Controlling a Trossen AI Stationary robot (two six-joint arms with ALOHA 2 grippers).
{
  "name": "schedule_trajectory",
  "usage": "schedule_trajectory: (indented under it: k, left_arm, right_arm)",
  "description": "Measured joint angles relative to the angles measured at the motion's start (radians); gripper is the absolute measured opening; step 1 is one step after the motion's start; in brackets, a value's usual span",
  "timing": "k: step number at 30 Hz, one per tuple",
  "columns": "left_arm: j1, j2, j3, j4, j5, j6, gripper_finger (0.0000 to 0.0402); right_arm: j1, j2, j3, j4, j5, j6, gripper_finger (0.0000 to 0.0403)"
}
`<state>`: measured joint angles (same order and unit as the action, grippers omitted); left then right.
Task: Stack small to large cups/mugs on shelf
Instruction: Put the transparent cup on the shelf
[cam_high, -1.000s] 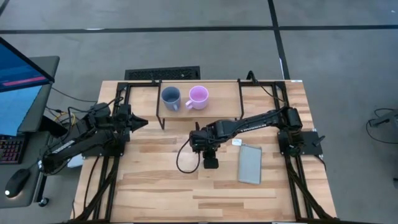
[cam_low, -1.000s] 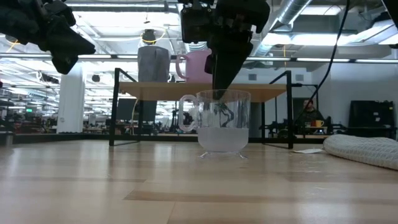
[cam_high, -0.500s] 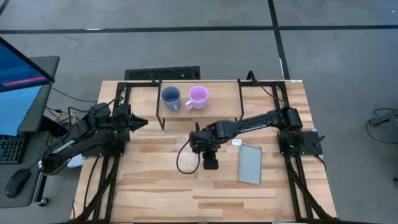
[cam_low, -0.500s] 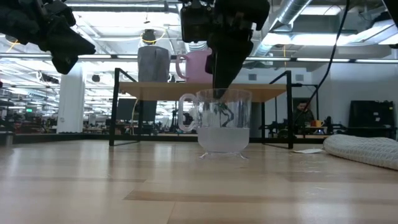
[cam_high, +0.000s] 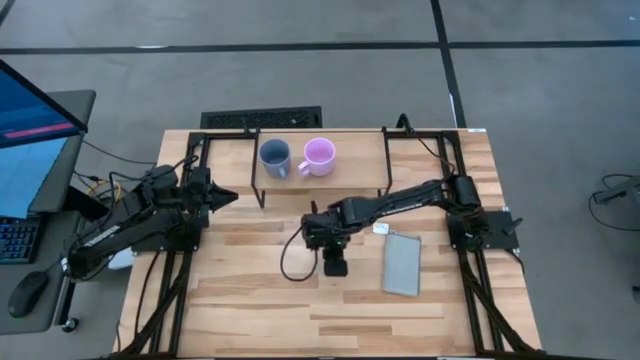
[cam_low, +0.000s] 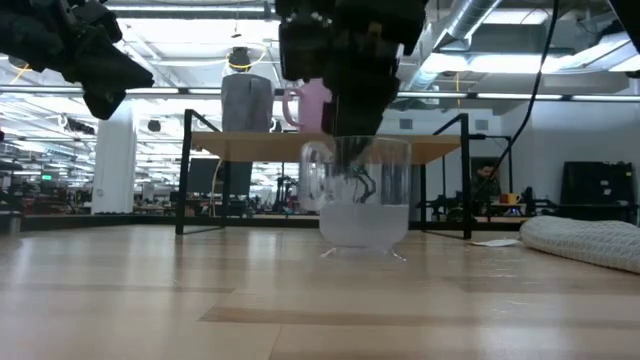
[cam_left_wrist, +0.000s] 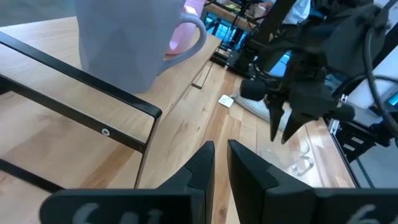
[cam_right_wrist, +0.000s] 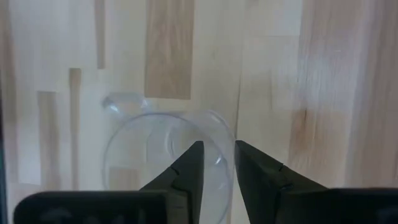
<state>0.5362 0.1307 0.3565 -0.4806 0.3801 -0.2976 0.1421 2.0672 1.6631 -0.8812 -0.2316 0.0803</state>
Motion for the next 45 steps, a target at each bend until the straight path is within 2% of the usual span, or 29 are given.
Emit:
schedule_trajectory:
  k: [11,23,33,38,42,45]
  left_arm:
    - [0.000,0.000,0.000,0.000,0.000,0.001,0.0033]
    - [0.000,0.000,0.000,0.000,0.001,0.001,0.0033]
    - [0.000,0.000,0.000,0.000,0.002,0.001,0.0033]
    - [0.000,0.000,0.000,0.000,0.002,0.001,0.0033]
    - [0.000,0.000,0.000,0.000,0.003,0.001,0.0033]
    - [0.000,0.000,0.000,0.000,0.003,0.001,0.0033]
  right_arm:
    - [0.000,-0.001,-0.002,-0.014,-0.011,0.000,0.0009]
    - [-0.017,-0.013,0.025,-0.096,0.032,-0.001,0.0006]
    - [-0.037,-0.013,0.160,-0.300,0.060,-0.048,0.0004]
    - [-0.063,-0.013,0.261,-0.416,0.154,-0.081,0.0004]
    - [-0.098,-0.021,0.345,-0.497,0.182,-0.102,0.0003]
    - [-0.129,-0.063,0.374,-0.489,0.184,-0.108,0.0006]
